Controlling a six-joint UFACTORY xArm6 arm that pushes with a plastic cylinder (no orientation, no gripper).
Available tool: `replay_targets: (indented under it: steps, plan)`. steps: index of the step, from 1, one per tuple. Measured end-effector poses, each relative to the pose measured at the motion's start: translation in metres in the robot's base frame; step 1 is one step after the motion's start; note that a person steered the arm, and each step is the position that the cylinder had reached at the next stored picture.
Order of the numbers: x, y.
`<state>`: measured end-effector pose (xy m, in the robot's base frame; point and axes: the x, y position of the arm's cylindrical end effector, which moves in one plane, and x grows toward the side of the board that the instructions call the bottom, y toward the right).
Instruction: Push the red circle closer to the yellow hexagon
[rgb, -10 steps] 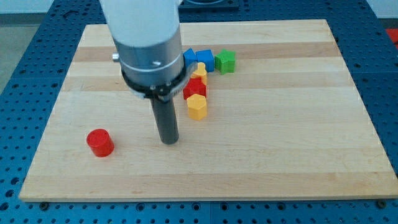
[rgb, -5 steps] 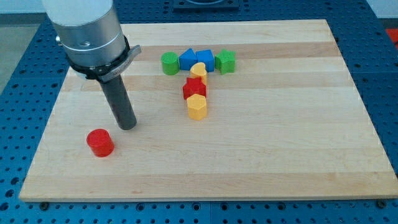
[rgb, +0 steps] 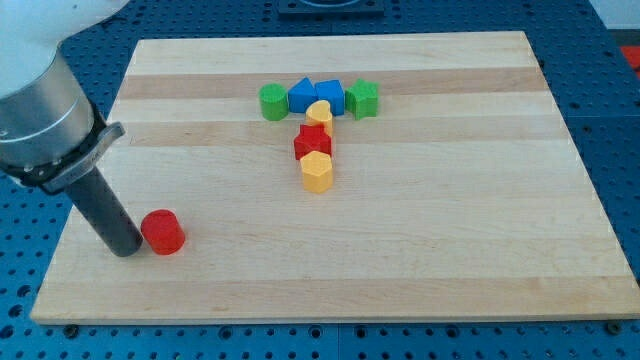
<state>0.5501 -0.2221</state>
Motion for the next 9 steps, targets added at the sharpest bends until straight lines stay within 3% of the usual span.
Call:
replay_targets:
  steps: [1, 2, 4, 6, 7, 9]
  plan:
    - [-0.002, 0.025]
    - [-0.002, 0.089]
    - [-0.009, 0.118]
    - [-0.007, 0.076]
    - [-0.049, 0.083]
    - [-0.046, 0.109]
